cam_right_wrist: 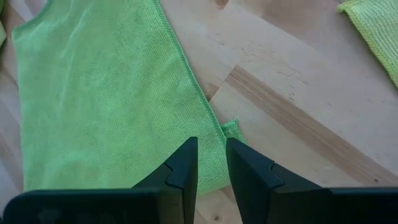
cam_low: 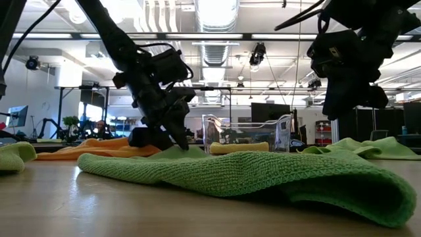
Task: Fold microfiber towels
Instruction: Fold the green microfiber cloth
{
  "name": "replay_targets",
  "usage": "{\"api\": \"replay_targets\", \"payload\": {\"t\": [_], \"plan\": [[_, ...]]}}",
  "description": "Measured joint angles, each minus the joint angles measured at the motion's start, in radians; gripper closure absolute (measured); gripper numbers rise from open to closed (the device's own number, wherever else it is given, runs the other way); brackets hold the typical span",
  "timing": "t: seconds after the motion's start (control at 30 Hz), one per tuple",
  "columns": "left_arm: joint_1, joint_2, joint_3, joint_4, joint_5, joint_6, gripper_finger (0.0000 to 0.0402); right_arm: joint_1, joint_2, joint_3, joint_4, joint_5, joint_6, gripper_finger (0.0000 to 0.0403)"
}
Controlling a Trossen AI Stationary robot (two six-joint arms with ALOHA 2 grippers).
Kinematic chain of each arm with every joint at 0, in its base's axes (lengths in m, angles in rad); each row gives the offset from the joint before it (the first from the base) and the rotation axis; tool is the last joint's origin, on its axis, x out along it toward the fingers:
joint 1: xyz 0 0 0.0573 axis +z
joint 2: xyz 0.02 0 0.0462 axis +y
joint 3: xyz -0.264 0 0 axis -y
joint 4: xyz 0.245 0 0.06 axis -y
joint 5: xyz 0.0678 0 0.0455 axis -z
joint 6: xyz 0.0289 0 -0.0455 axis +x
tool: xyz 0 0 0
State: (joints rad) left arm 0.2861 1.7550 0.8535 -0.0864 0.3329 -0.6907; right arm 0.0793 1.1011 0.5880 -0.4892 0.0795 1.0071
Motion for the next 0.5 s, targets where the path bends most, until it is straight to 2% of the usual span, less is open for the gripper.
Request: {"api": "replay_targets", "payload": {"t": [0.3, 0.4, 0.5], "plan": [[-0.007, -0.02, -0.005, 0.007, 0.023, 0.048, 0.0358, 0.0, 0.0, -0.059, 0.037, -0.021, -0.136, 0.0321], [-0.006, -0.042, -0.004, 0.013, 0.027, 0.071, 0.0392, 0.0, 0.0, -0.104, 0.128, -0.066, -0.136, 0.0321], [-0.008, -0.058, 0.001, 0.014, 0.037, 0.107, 0.0397, 0.001, 0.001, -0.136, 0.226, -0.079, -0.121, 0.0321]]}}
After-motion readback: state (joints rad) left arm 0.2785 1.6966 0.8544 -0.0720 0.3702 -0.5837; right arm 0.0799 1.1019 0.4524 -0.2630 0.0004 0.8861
